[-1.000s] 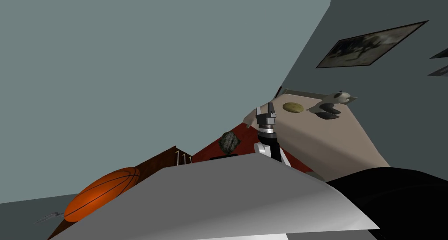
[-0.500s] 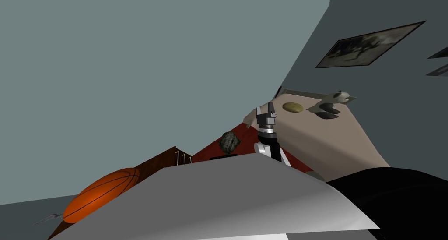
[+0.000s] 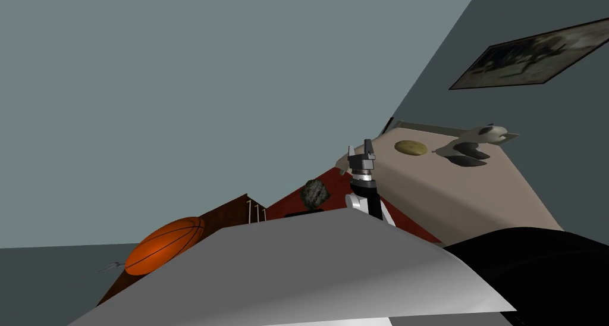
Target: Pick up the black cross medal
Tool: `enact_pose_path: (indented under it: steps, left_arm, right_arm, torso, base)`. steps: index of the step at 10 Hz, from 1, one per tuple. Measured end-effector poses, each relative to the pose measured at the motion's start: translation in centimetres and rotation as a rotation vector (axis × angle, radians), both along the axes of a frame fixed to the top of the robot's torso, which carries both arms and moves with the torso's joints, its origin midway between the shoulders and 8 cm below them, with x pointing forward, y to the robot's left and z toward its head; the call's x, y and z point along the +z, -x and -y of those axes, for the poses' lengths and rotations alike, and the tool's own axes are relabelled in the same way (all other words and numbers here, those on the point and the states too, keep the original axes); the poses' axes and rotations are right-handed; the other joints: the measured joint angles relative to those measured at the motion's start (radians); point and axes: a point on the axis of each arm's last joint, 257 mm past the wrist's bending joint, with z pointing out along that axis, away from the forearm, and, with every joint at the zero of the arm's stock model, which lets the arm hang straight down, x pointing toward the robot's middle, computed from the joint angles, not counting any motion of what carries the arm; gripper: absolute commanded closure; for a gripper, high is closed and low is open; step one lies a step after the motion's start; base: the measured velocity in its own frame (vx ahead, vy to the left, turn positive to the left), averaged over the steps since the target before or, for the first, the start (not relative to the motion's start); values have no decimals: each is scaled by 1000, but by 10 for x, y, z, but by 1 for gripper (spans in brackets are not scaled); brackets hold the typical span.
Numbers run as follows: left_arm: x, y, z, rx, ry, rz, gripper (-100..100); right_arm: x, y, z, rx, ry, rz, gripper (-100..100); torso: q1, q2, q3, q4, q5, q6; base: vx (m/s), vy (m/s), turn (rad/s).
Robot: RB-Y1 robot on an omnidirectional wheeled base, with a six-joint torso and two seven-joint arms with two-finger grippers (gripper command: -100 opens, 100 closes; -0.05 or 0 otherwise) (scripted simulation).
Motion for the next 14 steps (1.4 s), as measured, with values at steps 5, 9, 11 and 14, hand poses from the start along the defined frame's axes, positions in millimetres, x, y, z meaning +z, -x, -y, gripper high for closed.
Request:
enact_pose_path:
  steps: [5,9,11,14]
  left_arm:
    - [2,8,-3,-4,-10,-4,-100]
    - [-3,6,0,-4,-11,-3,-100]
    - [-11,3,6,-7,-10,-5,-100]
    - [-17,2,9,-10,-12,-8,100]
  right_arm:
    - [0,0,0,0,0,0,0]
    - [0,0,0,0,0,0,0]
    - [0,0,0,0,0,0,0]
    - [0,0,0,0,0,0,0]
  torso:
    - [-6,0,0,0,-1,0]
    - [-5,1,1,1,0,0]
    - [6,3,3,3,6,1]
    - [13,6,5,5,11,1]
  base:
    - [1,5,-1]
    - [-7,22,3]
    - [-7,53,15]
    - [0,7,-5]
